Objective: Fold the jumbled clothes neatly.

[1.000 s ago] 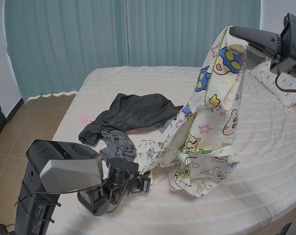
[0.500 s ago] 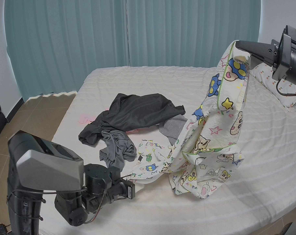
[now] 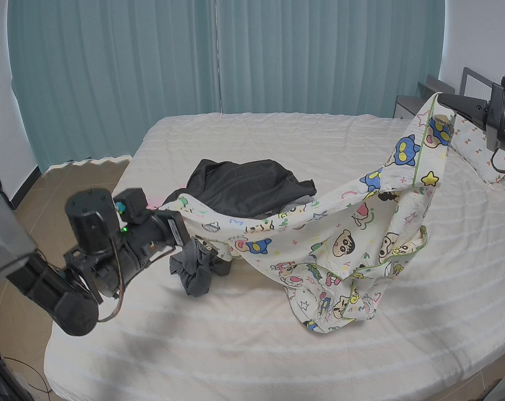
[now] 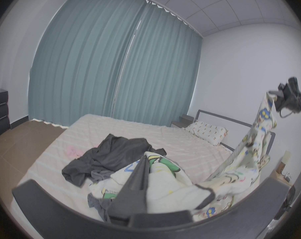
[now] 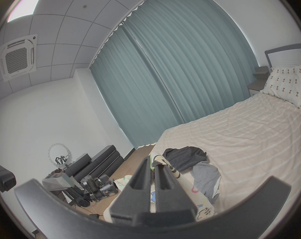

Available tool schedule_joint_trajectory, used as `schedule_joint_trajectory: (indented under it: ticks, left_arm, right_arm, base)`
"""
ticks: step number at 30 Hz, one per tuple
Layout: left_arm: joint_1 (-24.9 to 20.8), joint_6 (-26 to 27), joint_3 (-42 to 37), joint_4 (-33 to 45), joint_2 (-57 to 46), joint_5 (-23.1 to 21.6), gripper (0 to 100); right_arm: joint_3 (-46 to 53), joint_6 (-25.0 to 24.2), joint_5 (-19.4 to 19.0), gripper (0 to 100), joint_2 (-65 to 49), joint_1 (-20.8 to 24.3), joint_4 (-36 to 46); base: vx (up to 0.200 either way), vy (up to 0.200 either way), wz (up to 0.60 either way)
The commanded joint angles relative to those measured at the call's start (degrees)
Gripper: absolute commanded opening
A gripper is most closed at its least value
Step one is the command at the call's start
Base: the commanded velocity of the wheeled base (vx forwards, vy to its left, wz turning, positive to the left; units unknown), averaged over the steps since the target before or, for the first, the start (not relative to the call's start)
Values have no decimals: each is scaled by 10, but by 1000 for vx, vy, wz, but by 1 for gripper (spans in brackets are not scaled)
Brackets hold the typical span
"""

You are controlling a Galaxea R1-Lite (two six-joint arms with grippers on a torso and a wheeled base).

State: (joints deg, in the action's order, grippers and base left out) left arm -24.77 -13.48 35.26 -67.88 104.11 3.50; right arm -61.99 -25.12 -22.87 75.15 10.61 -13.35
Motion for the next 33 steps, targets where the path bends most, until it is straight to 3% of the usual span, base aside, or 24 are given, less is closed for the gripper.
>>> schedule_joint_trajectory:
  ticks: [1, 8, 16, 24, 31, 33]
  left_arm:
    - [7, -1, 109, 122, -160, 6, 0]
    - [2, 1, 151, 207, -210, 18, 0]
    - [-14, -2, 125, 211, -195, 24, 0]
    - [-6, -5, 201, 210, -133, 30, 0]
    - [4, -12, 256, 212, -80, 49, 0]
    - [5, -43, 257, 213, -70, 50, 0]
  right_arm:
    - [8, 19, -1, 0, -31, -18, -12]
    - [-2, 22, -4, 0, -42, -9, -47]
    - [39, 16, -5, 0, 3, 26, -58]
    - [-10, 7, 6, 0, 97, 54, -152]
    - [-93, -63, 41, 0, 149, 78, -164]
    - [-96, -77, 41, 0, 158, 86, -164]
  base:
    - [0, 0, 0]
    - [0, 0, 0]
    - [0, 0, 0]
    - [0, 0, 0]
    - [0, 0, 0]
    - [0, 0, 0]
